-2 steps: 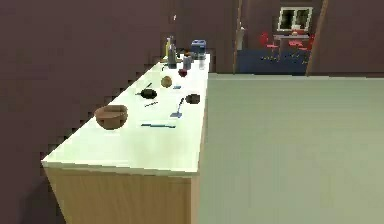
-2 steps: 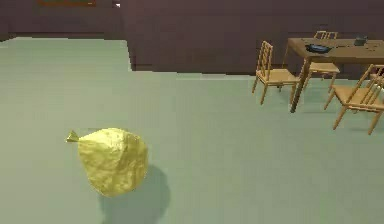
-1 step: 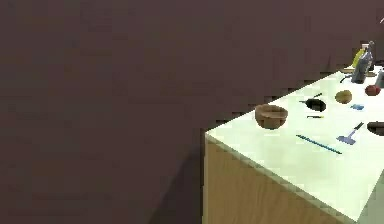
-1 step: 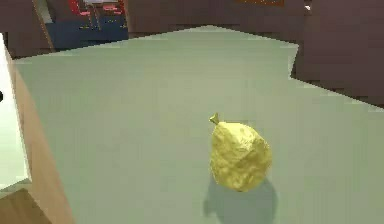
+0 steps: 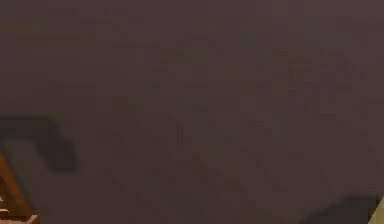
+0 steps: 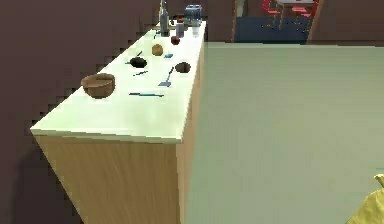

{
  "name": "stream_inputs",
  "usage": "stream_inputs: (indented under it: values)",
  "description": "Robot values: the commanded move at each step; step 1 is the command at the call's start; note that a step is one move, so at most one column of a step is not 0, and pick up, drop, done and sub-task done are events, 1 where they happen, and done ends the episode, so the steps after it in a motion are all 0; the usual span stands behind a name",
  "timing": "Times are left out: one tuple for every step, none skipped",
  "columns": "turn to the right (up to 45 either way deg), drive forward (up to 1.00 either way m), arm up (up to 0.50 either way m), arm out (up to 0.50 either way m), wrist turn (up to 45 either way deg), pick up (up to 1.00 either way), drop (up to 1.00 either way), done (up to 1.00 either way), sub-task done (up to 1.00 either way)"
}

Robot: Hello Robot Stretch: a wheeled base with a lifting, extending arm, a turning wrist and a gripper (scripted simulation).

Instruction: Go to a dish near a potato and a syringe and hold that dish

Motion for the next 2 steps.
stream_inputs:
  values:
    - [-21.0,0.00,0.00,0.00,0.0,0.00,0.00,0.00,0.00]
    - [45.0,0.00,0.00,0.00,0.0,0.00,0.00,0.00,0.00]
